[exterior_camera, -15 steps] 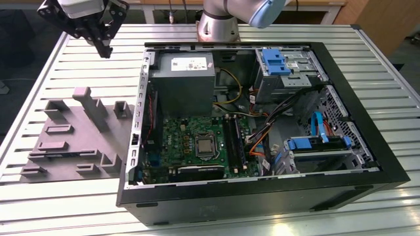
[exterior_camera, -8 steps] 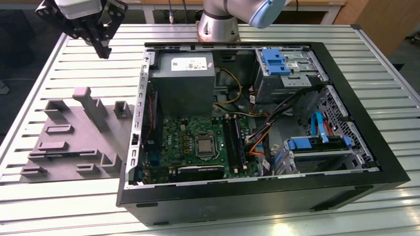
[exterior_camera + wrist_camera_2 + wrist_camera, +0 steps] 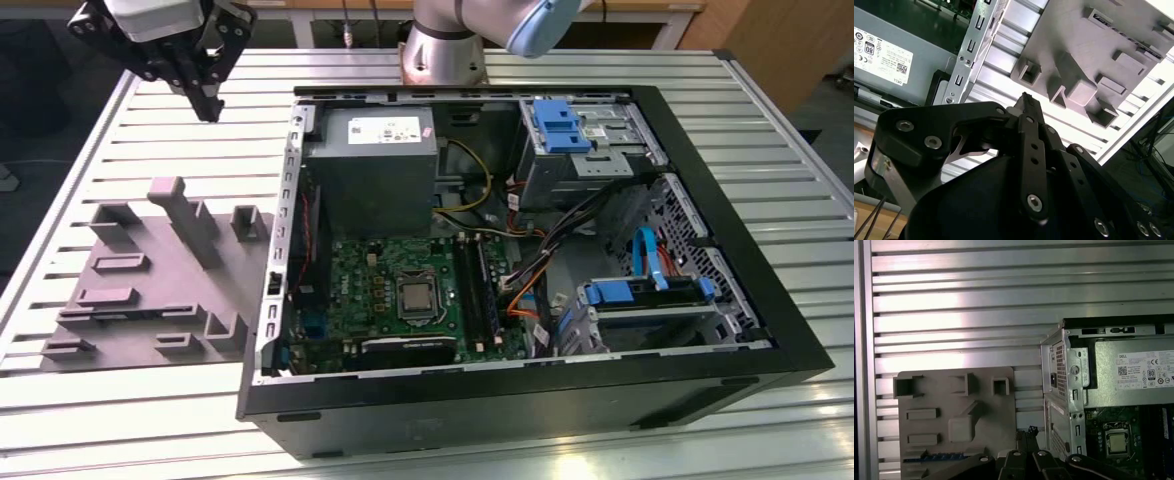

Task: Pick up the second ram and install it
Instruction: 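Reach for the second ram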

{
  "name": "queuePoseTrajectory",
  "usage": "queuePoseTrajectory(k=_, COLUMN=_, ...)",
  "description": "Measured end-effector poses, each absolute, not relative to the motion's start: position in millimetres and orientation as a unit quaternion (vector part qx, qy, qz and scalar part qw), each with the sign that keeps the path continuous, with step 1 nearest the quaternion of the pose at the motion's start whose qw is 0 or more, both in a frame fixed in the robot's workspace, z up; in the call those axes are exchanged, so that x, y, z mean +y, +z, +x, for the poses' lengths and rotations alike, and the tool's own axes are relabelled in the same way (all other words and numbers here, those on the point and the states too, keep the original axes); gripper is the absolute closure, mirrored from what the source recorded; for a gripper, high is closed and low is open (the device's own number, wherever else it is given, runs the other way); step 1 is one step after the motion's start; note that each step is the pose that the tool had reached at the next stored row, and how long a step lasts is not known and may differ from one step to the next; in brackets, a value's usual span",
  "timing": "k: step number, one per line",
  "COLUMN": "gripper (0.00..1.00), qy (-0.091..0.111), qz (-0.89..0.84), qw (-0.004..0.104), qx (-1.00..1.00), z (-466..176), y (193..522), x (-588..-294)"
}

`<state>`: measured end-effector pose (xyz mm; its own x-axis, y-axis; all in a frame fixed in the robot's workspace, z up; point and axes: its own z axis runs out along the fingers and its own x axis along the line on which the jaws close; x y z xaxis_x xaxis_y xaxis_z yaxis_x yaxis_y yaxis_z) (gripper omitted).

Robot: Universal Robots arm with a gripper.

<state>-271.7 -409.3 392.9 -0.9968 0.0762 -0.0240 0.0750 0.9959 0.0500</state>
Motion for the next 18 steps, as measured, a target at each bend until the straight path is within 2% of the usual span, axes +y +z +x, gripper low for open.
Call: queuePoseTrajectory(k=18, gripper=0.89, qy=0.025, qz=0.038, qw=0.013, qx=0.999, z=-276.2, y=392.9, x=-416.2)
